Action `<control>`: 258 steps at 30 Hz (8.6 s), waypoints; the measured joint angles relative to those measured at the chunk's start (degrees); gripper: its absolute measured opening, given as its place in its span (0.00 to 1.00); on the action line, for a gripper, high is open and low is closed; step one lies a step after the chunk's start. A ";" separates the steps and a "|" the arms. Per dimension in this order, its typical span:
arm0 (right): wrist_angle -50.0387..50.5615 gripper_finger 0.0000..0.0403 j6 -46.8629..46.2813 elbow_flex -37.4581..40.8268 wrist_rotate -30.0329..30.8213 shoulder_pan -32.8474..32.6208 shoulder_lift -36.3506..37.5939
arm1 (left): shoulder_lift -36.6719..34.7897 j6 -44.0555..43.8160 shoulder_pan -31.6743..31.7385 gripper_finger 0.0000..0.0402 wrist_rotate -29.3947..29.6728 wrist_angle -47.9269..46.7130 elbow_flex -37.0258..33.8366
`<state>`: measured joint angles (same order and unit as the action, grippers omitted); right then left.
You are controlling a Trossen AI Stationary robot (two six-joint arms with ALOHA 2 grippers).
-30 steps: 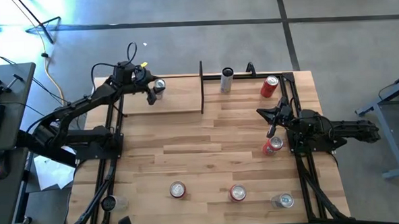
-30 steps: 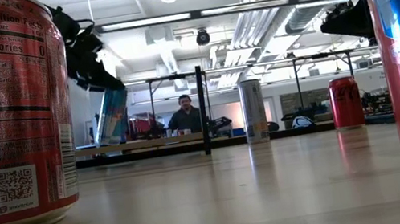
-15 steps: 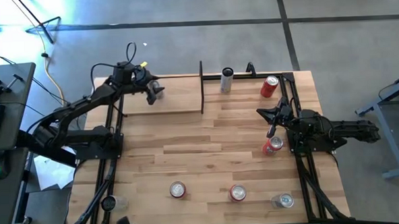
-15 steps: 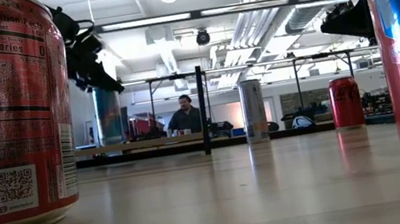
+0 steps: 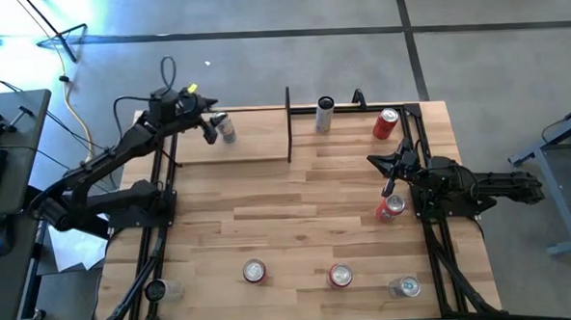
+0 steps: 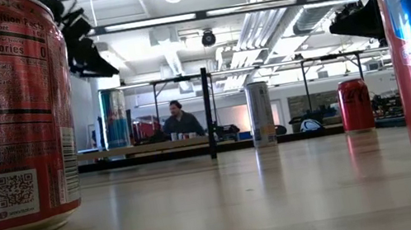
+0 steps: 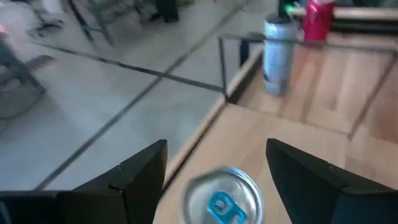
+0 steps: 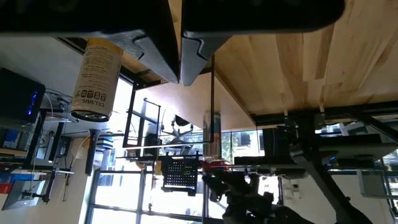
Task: Place canned beverage on shelf
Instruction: Put the top blue soda can on the shelf, then put the top red black soda can on the shelf
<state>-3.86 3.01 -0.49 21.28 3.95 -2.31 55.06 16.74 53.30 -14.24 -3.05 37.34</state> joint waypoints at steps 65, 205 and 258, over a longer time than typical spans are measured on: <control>-0.02 0.00 0.00 0.00 0.01 0.00 0.02 | 25.83 -30.11 -20.62 0.00 55.36 24.67 -8.15; 54.91 0.72 -20.41 -59.08 -8.06 52.26 -75.45 | -7.22 -19.51 -33.10 0.00 9.24 34.93 -26.23; 63.23 0.61 -53.03 -83.15 -1.05 -4.21 -89.25 | -7.22 -17.52 -33.09 0.00 10.90 34.29 -26.23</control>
<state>59.37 -50.02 -83.64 20.23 -0.26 -91.55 47.83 -0.77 20.21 -3.33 31.24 11.11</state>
